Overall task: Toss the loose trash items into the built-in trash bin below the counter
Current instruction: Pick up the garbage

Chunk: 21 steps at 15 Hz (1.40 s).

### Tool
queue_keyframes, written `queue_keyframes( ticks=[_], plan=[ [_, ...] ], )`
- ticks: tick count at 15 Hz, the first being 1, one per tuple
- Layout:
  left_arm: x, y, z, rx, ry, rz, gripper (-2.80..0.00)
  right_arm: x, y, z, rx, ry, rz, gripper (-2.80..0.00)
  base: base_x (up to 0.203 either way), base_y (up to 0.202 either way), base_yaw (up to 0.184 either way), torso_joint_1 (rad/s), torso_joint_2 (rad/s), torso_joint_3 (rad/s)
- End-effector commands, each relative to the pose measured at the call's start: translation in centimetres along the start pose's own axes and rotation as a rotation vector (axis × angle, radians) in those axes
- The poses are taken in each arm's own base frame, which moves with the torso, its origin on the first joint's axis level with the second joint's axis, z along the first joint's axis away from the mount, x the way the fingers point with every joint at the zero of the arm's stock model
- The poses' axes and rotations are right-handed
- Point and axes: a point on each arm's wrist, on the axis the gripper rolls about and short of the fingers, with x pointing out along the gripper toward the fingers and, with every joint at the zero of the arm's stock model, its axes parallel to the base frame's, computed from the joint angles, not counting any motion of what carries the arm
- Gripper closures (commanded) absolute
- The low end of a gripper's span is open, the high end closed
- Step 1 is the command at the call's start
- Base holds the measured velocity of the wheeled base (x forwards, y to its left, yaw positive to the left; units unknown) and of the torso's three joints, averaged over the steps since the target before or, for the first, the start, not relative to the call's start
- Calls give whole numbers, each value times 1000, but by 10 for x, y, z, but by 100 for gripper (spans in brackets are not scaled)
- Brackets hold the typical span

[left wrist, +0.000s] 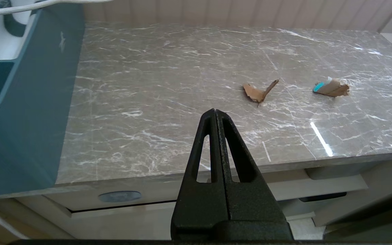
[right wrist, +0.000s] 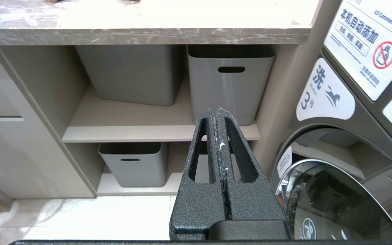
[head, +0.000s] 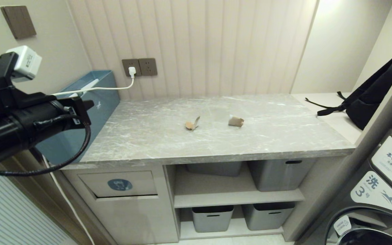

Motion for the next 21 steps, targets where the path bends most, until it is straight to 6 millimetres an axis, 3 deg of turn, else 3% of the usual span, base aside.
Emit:
queue_keyframes(
  ticks=[1, 4, 12, 16, 19, 21],
  plan=[
    [-1, 0, 1, -2, -5, 2, 0, 0, 0, 0, 0, 1, 1, 0, 0, 0, 0, 0, 0, 0],
    [1, 1, -1, -1, 3, 4, 0, 0, 0, 0, 0, 1, 1, 0, 33, 0, -1, -3, -1, 4],
    [14, 3, -12, 4, 55, 29, 0, 0, 0, 0, 0, 1, 1, 0, 160, 0, 0, 6, 2, 4],
    [16, 8, -24, 19, 261, 7, 0, 0, 0, 0, 0, 1, 0, 0, 0, 0, 0, 0, 0, 0],
    [10, 6, -27, 24, 446, -87, 0, 0, 0, 0, 0, 1, 1, 0, 0, 0, 0, 0, 0, 0],
    [17, 2, -26, 4, 478, -181, 0, 0, 0, 0, 0, 1, 1, 0, 0, 0, 0, 0, 0, 0]
  ],
)
